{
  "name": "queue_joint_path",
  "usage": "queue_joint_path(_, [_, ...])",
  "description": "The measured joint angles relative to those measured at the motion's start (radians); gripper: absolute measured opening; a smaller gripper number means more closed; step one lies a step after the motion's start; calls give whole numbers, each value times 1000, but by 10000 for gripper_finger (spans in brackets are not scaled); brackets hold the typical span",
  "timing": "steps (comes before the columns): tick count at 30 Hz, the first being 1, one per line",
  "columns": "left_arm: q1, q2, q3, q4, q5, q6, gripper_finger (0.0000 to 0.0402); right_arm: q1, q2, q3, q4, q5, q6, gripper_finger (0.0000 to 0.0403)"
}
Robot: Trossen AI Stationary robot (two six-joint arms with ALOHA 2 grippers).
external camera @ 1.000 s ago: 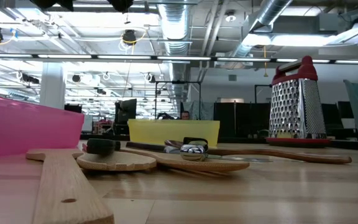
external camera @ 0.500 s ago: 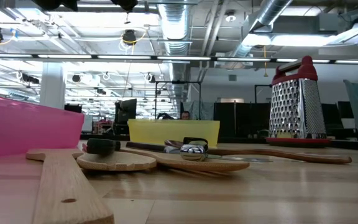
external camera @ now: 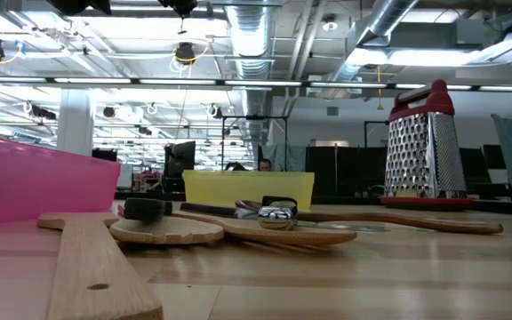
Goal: Pick & Place Kitchen Items
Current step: Put the brown spatula into the red bin
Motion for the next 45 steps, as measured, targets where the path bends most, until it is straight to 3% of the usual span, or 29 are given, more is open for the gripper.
queue_joint_path(13, [-22, 3, 0, 6, -6, -21, 181, -16, 1, 0, 22, -49, 19, 22])
queue_joint_path(31, [-22, 23, 1, 11, -9, -19, 51, -17, 1, 0, 10, -50, 25, 25])
queue_joint_path(45, [-22, 23, 1, 22, -26, -11, 33, -27, 1, 0, 14, -53, 33, 31])
